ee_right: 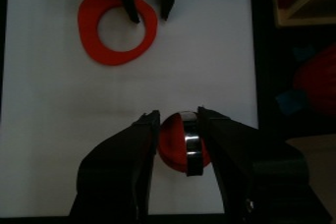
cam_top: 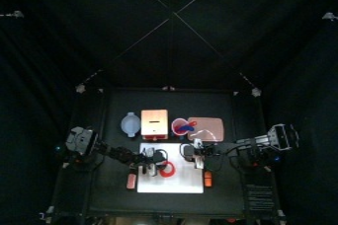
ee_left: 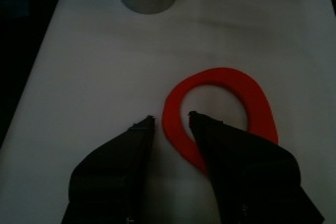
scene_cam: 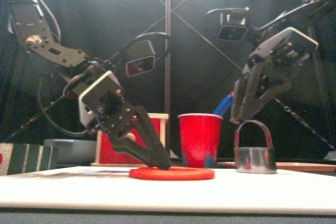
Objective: Get the cutter from the drawer then cut the dough then place the extra dough in the bowl
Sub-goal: Place the extra dough in the bowl
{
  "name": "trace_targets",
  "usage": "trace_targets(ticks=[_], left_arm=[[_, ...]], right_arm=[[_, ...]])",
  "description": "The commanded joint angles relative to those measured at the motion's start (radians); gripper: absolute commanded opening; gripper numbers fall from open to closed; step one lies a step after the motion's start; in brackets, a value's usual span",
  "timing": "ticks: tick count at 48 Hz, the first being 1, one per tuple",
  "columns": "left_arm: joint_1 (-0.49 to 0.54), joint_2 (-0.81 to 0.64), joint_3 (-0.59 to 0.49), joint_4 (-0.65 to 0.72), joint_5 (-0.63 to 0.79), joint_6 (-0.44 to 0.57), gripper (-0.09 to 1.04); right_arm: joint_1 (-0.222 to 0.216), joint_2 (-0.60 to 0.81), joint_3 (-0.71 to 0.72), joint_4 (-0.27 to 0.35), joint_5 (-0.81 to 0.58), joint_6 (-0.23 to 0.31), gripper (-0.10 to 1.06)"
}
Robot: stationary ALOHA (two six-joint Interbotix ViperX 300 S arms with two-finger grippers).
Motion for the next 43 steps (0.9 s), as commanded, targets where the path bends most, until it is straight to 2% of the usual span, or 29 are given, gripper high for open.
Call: trace_targets(ticks=[1,12,25,33,43], left_arm=[[-0.003,0.009,-0.003,0.003,0.041,-0.003,0.7],[-0.003,0.012,-0.006,0.017,0.064,-0.003,0.6],[-0.003,-0.078,-0.029,0.049,0.057,-0.003,0.54],[0.015,-0.225,-0.046,0.103,0.061,-0.002,0.54],[0.095,-0.449,0.0,0.107,0.054,-0.002,0.54]], right_arm=[[0.002,-0.009,-0.012,0.014,-0.015,0.0,0.76],[0.002,-0.006,-0.012,0.018,-0.018,0.0,0.76],[-0.002,-0.006,-0.011,0.018,-0.015,0.0,0.76],[-0.006,-0.006,-0.008,0.018,-0.012,0.0,0.76],[-0.008,-0.003,-0.008,0.017,-0.012,-0.002,0.76]])
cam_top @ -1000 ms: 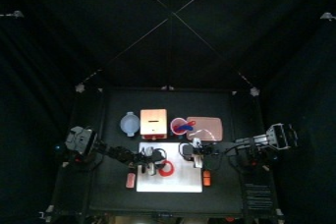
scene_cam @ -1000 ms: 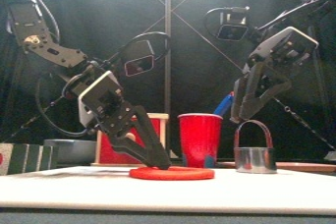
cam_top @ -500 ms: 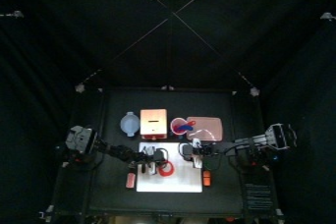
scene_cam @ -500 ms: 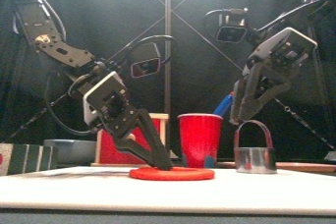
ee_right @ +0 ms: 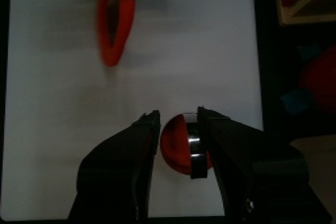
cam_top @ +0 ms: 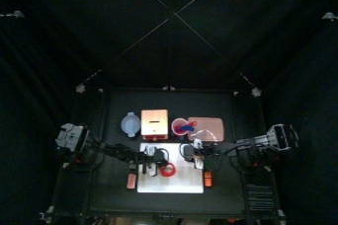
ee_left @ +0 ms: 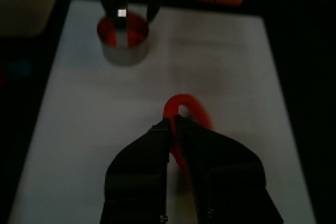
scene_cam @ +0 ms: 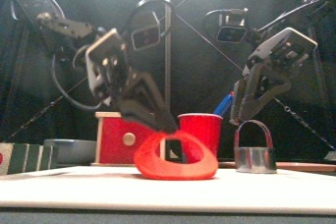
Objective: Get the cutter from the drawer then cut the dough then place the extra dough in the bowl
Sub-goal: Place the extra dough in the bowl
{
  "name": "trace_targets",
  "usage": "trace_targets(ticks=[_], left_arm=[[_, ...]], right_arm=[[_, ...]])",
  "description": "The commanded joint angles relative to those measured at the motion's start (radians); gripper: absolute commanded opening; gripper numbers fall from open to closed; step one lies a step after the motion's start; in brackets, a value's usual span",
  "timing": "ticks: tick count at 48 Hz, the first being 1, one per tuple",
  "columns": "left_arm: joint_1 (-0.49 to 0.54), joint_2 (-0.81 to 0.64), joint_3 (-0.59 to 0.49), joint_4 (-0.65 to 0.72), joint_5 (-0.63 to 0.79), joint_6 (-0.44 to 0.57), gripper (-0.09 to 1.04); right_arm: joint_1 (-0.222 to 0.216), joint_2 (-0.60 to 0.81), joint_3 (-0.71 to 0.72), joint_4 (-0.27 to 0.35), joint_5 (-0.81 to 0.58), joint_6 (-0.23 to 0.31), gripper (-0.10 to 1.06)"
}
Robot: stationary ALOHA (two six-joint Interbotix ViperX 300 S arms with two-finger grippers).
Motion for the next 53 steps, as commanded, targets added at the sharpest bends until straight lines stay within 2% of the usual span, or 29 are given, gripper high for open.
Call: trace_targets(ticks=[1,8,16,21,28,32,38,53], left_arm=[[0.061,-0.147,0.017,0.003,-0.014,-0.002,0.54],[0.167,-0.341,0.104,0.012,-0.086,0.002,0.54],[0.324,-0.607,0.268,0.044,-0.186,0.0,0.54],[0.422,-0.758,0.376,0.044,-0.183,0.0,0.54],[0.532,-0.877,0.505,0.037,-0.146,-0.002,0.54],[0.598,-0.874,0.566,0.026,-0.107,-0.005,0.54],[0.66,-0.793,0.606,-0.003,-0.037,-0.006,0.54],[0.646,-0.635,0.606,0.018,0.015,-0.002,0.59]], right_arm=[[-0.002,-0.011,-0.009,0.0,-0.003,-0.002,0.76],[-0.003,-0.011,-0.009,-0.003,-0.006,-0.002,0.76],[-0.003,-0.009,-0.011,-0.006,-0.006,-0.003,0.76],[-0.006,-0.008,-0.012,-0.006,-0.006,-0.003,0.76],[-0.017,-0.005,-0.014,-0.011,-0.006,-0.005,0.76],[-0.02,0.0,-0.017,-0.018,-0.008,-0.005,0.76],[-0.026,0.015,-0.023,-0.032,-0.008,-0.005,0.76],[-0.026,0.037,-0.038,-0.034,-0.003,-0.014,0.76]])
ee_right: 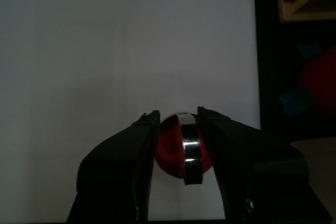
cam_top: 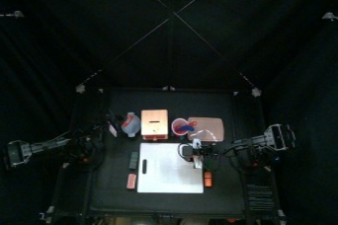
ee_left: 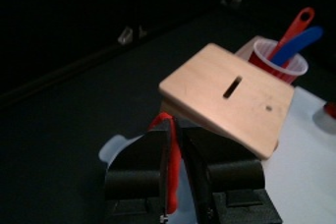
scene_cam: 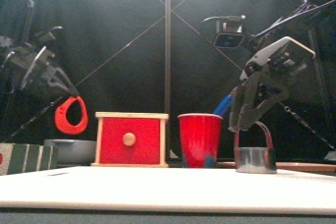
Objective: Get the cutter from the drawer then cut the dough then place the extra dough in the bowl
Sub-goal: Place the extra dough in the bowl
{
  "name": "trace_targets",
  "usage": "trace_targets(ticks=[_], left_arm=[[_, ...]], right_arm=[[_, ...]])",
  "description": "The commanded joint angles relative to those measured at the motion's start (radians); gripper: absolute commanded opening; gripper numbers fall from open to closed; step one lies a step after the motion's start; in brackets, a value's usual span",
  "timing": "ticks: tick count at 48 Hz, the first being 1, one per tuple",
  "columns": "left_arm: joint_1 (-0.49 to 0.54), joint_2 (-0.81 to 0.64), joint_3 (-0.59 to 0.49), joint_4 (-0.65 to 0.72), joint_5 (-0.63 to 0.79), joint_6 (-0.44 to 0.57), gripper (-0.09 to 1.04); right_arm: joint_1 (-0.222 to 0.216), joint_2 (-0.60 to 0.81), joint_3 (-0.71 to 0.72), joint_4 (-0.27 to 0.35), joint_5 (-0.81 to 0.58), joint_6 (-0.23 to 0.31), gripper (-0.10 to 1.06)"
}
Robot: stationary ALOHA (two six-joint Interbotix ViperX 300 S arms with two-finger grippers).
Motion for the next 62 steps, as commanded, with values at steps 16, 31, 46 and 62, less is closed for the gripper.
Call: trace_targets(ticks=[16,31,46,62], left_arm=[[-0.064,0.023,-0.014,0.012,-0.067,-0.003,0.92],[-0.084,0.025,-0.028,-0.241,-0.061,-0.054,0.92],[-0.337,0.023,-0.077,0.107,-0.115,-0.037,0.92],[-0.48,0.023,-0.08,0.43,-0.331,-0.04,0.91]], right_arm=[[-0.003,-0.014,-0.032,-0.029,-0.003,0.005,0.76],[-0.003,-0.014,-0.032,-0.031,-0.005,0.008,0.76],[0.003,-0.081,-0.114,-0.072,-0.189,-0.014,0.76],[-0.071,-0.12,-0.08,-0.198,-0.578,0.008,0.76]])
